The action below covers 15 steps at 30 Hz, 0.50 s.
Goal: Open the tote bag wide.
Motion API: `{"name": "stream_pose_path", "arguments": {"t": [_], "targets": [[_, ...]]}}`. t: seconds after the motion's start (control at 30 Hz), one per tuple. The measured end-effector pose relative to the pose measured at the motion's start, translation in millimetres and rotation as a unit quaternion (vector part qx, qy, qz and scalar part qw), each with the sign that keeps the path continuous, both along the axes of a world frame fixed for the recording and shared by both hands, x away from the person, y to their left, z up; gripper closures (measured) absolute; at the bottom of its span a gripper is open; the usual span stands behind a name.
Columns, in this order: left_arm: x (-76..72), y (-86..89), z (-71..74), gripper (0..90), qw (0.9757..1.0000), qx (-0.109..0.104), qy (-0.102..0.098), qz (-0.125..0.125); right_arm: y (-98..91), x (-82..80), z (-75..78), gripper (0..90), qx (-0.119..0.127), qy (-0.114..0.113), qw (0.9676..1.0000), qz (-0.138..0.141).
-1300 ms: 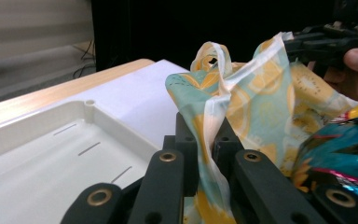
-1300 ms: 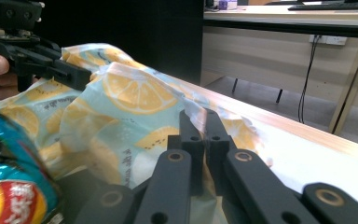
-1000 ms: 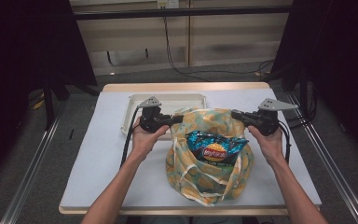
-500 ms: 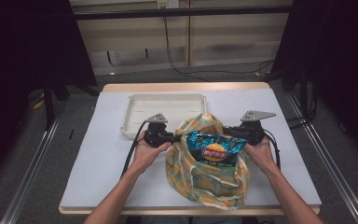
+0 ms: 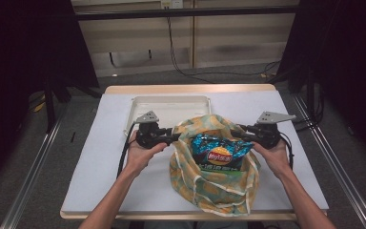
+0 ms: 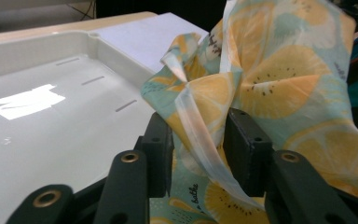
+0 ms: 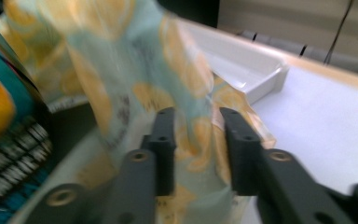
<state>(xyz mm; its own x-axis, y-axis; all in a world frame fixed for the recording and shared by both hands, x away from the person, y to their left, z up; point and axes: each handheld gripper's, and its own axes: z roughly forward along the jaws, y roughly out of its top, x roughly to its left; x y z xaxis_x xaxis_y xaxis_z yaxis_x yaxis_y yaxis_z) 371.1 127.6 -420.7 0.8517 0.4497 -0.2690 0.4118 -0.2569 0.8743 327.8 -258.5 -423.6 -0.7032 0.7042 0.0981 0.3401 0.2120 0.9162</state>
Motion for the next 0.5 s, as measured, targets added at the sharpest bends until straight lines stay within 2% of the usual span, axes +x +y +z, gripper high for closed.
{"name": "stream_pose_path", "arguments": {"t": [0.03,0.13,0.2,0.23,0.27,0.3,0.33,0.37,0.4,0.5], "targets": [[-1.6,3.7,2.6,59.2,1.0,0.007,-0.005,0.001,-3.6,-5.2,9.5,61.5,0.01,-0.016,0.9998,0.0],[-2.0,7.5,4.2,55.3,0.9999,0.008,-0.006,0.007,-6.2,-9.6,18.2,59.2,0.015,-0.027,0.9995,0.001],[-2.2,12.2,6.9,52.5,0.9998,0.005,-0.009,0.015,-5.4,-14.5,28.2,59.3,0.019,-0.041,0.9989,0.01],[-3.3,17.2,10.8,52.7,0.9997,-0.007,-0.014,0.02,-3.7,-15.9,30.7,59.9,0.023,-0.045,0.9986,0.016],[-3.3,17.2,10.8,53.5,0.9997,-0.007,-0.014,0.02,-1.9,-17.0,32.9,60.7,0.024,-0.049,0.9983,0.022],[-6.3,19.4,16.5,54.0,0.9994,-0.026,-0.015,0.014,0.3,-18.0,34.8,61.2,0.022,-0.054,0.998,0.024],[-6.3,19.4,16.5,55.5,0.9994,-0.026,-0.015,0.014,2.1,-18.3,36.5,63.0,0.028,-0.059,0.9975,0.028],[-9.9,18.3,23.4,57.3,0.9988,-0.042,-0.024,0.004,3.4,-17.7,38.0,63.8,0.032,-0.061,0.9971,0.033],[-9.9,18.3,23.4,59.3,0.9988,-0.042,-0.024,0.004,3.4,-17.7,38.0,63.8,0.032,-0.061,0.9971,0.033],[-15.0,10.1,30.9,63.2,0.9981,-0.044,-0.039,-0.016,9.1,-15.9,41.8,66.9,0.035,-0.063,0.9961,0.05]]}}
